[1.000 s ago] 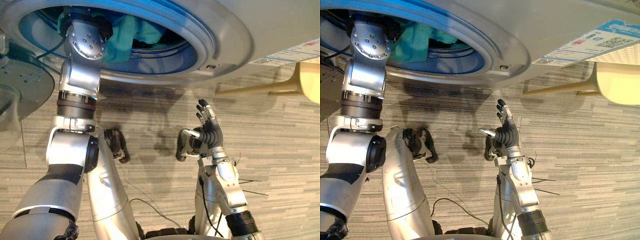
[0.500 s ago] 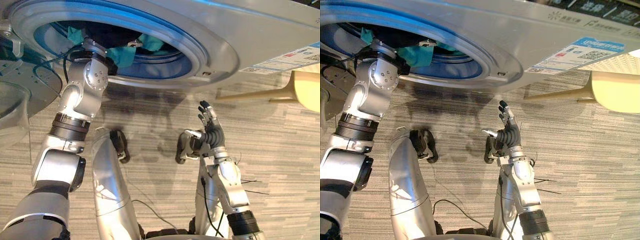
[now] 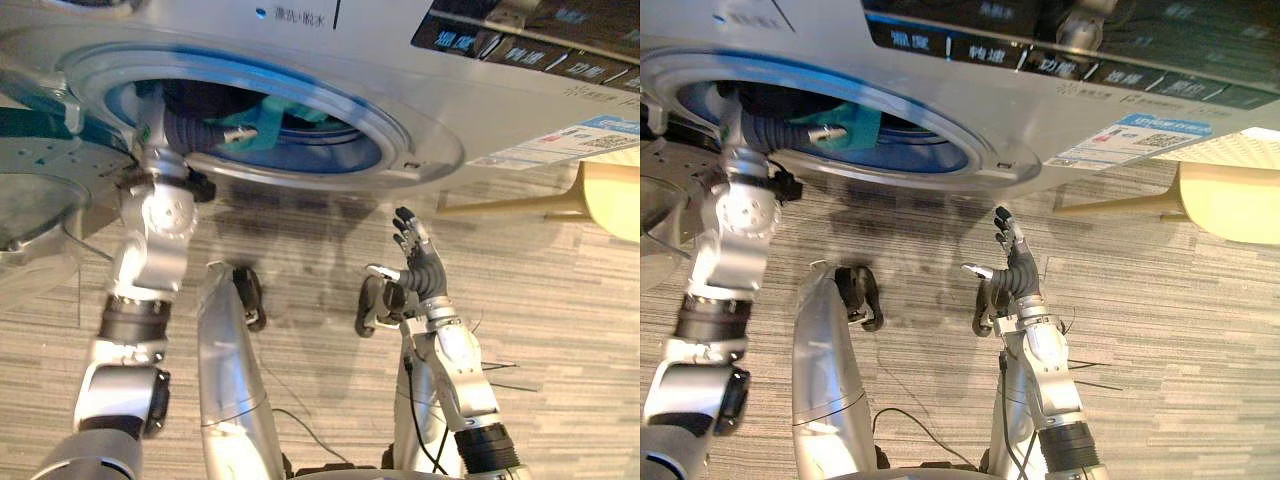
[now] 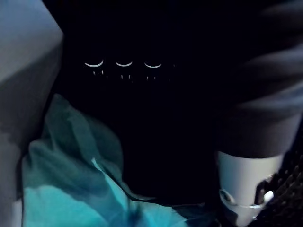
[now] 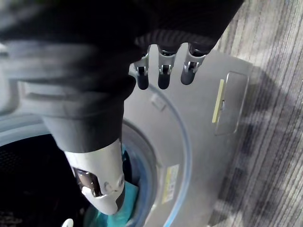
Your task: Pick up the laundry basket with both hands and put the clothes into the washing machine.
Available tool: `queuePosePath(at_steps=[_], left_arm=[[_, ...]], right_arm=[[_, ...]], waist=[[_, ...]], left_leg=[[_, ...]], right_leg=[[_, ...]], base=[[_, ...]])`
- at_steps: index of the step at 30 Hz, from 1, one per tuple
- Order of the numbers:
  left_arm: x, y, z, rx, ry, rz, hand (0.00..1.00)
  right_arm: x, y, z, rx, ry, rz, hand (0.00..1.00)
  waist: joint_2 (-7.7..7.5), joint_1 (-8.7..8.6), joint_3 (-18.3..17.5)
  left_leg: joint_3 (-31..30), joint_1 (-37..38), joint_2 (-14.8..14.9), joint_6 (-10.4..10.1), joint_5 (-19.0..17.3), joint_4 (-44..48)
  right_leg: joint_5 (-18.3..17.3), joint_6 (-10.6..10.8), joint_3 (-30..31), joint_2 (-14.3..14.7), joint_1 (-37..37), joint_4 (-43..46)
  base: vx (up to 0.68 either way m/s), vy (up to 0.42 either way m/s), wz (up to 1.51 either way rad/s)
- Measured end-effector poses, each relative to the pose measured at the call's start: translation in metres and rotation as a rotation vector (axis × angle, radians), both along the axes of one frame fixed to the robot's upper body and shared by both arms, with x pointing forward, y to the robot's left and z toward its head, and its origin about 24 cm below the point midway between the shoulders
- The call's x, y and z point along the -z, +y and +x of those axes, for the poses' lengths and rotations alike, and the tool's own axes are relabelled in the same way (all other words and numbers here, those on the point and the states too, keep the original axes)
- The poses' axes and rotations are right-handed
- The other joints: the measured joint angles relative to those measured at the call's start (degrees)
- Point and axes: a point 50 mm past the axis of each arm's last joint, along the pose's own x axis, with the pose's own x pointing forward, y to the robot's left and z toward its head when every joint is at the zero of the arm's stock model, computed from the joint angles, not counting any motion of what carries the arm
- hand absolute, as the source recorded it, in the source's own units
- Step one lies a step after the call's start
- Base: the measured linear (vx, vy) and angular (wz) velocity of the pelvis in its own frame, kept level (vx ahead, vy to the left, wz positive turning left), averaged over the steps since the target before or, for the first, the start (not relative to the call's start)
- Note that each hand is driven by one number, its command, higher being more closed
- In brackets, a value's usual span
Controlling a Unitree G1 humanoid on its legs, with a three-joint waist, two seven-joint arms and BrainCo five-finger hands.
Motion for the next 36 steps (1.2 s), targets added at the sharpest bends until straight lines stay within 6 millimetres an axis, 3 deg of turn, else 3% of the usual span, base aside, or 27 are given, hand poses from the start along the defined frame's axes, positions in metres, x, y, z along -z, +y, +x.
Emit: queuePosePath(at_steps=[8,14,18,21,24,30,36], left_arm=[[0.072,-0.011,-0.030,0.071,0.128,-0.363,0.00],[0.107,-0.030,-0.041,0.178,0.231,-0.578,0.00],[0.144,-0.045,-0.052,0.232,0.372,-0.666,0.00],[0.172,-0.045,-0.057,0.208,0.490,-0.695,0.00],[0.195,-0.043,-0.060,0.183,0.584,-0.726,0.00],[0.261,-0.039,-0.085,0.068,0.846,-0.828,0.00],[0.319,-0.037,-0.121,-0.062,1.118,-0.843,0.00]], right_arm=[[0.006,-0.002,-0.003,0.032,0.023,-0.036,0.00],[0.015,-0.006,-0.007,0.065,0.072,-0.065,0.00],[0.039,-0.014,-0.017,0.093,0.172,-0.073,0.00],[0.059,-0.017,-0.024,0.102,0.262,-0.089,0.00],[0.075,-0.019,-0.026,0.108,0.334,-0.098,0.00],[0.116,-0.024,-0.039,0.132,0.535,-0.105,0.00],[0.159,-0.027,-0.062,0.149,0.749,-0.105,0.00]], waist=[[1.24,0.99,-2.36],[1.99,2.01,-3.48],[2.17,2.14,-5.47],[2.54,3.13,-5.84],[2.50,3.10,-5.94],[2.40,3.13,-6.32],[2.29,2.90,-11.75]], left_leg=[[-0.69,1.51,-0.85,-1.07,1.02,-3.25],[-0.71,6.83,-0.96,-1.80,1.45,-5.94],[-0.28,13.73,-1.88,-2.01,2.23,-11.81],[0.12,20.49,-2.26,-2.50,3.96,-17.26],[0.24,26.69,-3.34,-2.96,6.16,-23.43],[3.55,46.90,-4.31,-2.65,13.55,-45.75],[6.99,61.47,-6.88,-1.23,20.93,-65.65]], right_leg=[[-0.42,-0.76,-1.09,-0.39,1.83,-1.87],[-0.48,-0.78,-2.01,-0.37,7.34,-4.36],[-0.62,-0.49,-3.57,-1.26,14.78,-9.43],[-0.08,-0.97,-5.11,-1.45,21.94,-14.34],[0.83,-1.25,-7.03,-2.17,28.54,-19.53],[8.30,-0.08,-10.64,-1.26,48.14,-40.83],[15.49,2.10,-12.03,-1.04,61.16,-59.41]], base=[[0.04,-0.059,0.08],[0.06,-0.055,0.03],[0.05,-0.064,0.21],[0.09,-0.074,0.22],[0.11,-0.076,0.34],[0.14,-0.002,0.12],[0.12,0.076,0.04]])
